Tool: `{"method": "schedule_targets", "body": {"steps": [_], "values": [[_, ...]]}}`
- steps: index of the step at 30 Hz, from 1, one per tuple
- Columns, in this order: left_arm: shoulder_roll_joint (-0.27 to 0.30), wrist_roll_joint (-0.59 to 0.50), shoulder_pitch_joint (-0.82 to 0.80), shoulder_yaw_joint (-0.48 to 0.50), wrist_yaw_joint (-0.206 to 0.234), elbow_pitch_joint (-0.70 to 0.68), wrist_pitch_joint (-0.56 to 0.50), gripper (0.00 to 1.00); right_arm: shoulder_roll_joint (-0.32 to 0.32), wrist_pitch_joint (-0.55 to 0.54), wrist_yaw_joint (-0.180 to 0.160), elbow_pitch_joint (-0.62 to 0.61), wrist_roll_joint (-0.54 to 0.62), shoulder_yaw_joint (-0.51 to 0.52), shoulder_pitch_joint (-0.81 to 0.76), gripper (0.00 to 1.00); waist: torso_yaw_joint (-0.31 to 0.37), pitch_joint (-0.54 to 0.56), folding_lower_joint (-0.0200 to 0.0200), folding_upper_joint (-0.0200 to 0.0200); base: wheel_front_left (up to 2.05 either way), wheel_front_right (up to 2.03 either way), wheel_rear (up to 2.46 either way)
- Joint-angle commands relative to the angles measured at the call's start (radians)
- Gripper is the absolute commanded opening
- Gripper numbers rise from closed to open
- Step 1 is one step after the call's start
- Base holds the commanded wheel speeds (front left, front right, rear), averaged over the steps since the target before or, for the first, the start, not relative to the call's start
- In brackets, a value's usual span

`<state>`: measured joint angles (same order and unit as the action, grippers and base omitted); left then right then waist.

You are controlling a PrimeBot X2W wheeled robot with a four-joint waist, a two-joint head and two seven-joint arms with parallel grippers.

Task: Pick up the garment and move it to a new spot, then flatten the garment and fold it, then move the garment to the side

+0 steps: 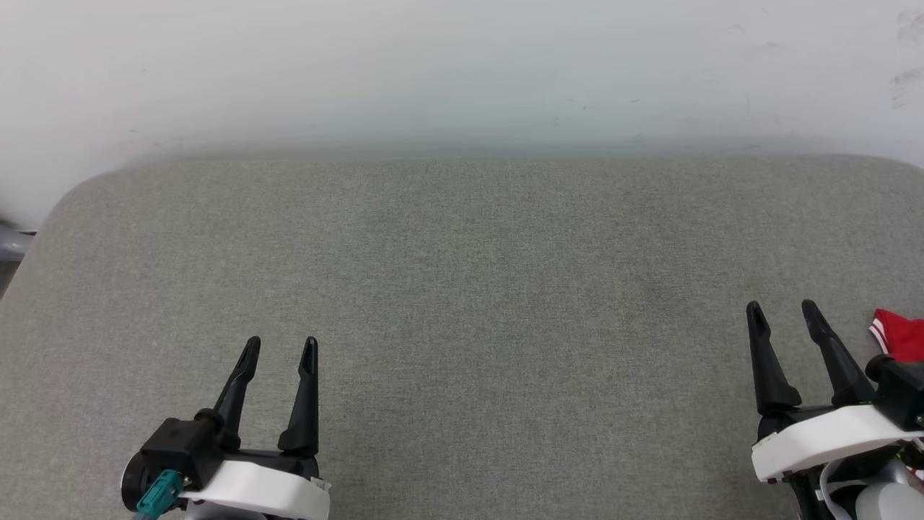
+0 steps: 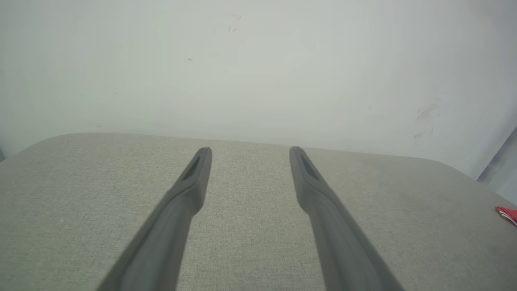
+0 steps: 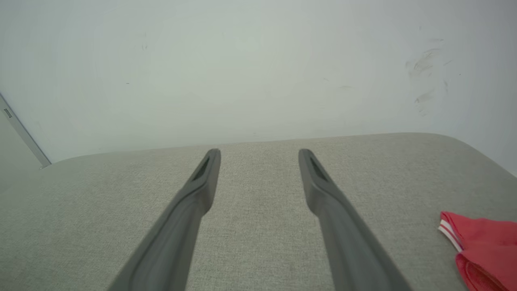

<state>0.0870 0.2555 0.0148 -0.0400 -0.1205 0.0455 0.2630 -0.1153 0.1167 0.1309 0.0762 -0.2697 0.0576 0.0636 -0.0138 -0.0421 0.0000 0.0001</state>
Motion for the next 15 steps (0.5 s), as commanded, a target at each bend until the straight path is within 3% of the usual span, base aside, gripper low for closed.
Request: {"method": "schedule_targets", "body": {"steps": [1, 11, 12, 15], "values": [[-0.004, -0.008, 0.005, 0.006, -0.004, -0.005, 0.002, 1.0, 0.002, 0.003, -0.001, 0.001, 0.007, 0.001, 0.018, 1.0, 0.0, 0.0, 0.0, -0.0001, 0.0, 0.0, 0.0], [-0.021, -0.003, 0.01, 0.023, -0.009, -0.005, 0.002, 1.0, 0.009, 0.009, -0.001, -0.002, 0.004, -0.005, 0.009, 1.0, -0.002, -0.004, 0.0, -0.0001, 0.0, 0.0, 0.0], [-0.022, -0.005, 0.001, 0.021, -0.007, -0.003, 0.0, 0.0, 0.005, 0.006, 0.0, 0.001, 0.004, -0.005, 0.005, 0.0, -0.002, -0.004, 0.0, -0.0001, 0.0, 0.0, 0.0], [-0.025, 0.002, 0.008, 0.016, -0.007, 0.022, -0.003, 0.0, 0.008, 0.003, 0.0, 0.027, -0.004, -0.005, -0.01, 0.0, -0.002, -0.004, 0.0, -0.0001, 0.0, 0.0, 0.0]]}}
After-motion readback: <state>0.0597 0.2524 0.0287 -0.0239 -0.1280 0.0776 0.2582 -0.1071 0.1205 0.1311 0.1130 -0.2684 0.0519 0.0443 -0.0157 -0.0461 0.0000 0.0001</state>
